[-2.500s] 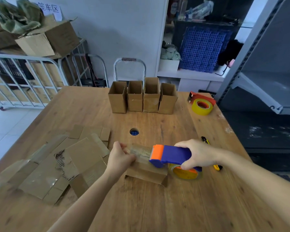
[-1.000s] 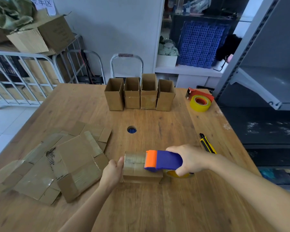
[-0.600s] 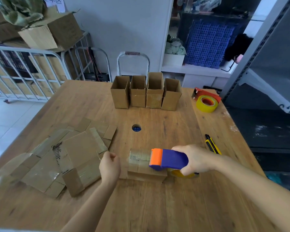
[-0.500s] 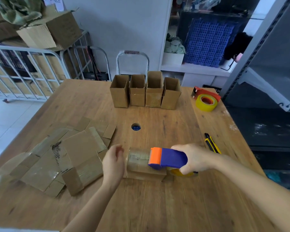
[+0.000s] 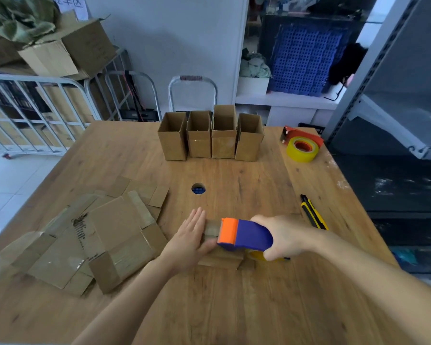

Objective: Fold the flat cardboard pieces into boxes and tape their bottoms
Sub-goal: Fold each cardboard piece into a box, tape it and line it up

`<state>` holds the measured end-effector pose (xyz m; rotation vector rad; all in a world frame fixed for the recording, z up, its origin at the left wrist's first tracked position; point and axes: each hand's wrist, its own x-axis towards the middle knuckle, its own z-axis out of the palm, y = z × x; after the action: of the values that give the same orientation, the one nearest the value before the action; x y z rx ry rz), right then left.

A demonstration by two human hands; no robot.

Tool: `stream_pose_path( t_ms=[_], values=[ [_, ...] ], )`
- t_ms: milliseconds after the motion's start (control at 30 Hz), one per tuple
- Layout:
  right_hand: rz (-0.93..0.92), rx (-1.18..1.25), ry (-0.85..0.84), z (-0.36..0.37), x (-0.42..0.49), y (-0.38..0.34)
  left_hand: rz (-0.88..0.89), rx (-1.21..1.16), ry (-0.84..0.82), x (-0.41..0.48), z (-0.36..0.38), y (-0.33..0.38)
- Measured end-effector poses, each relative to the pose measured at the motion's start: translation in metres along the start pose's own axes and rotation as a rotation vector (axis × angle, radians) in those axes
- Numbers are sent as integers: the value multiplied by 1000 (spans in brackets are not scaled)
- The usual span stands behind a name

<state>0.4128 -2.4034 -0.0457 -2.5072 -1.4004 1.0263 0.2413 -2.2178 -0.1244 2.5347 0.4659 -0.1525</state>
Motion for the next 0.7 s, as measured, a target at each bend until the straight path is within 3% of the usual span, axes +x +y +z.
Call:
stream_pose_path(
  t_ms=[267, 400, 700],
  values=[
    [-55, -23, 1, 6, 8, 8, 74, 261, -191, 3, -6, -13],
    [-104, -52, 0, 5, 8, 12, 133, 477, -143, 4, -2, -17],
    [-161, -70, 14, -1, -5, 44, 156, 526, -126, 3, -4, -17]
  ],
)
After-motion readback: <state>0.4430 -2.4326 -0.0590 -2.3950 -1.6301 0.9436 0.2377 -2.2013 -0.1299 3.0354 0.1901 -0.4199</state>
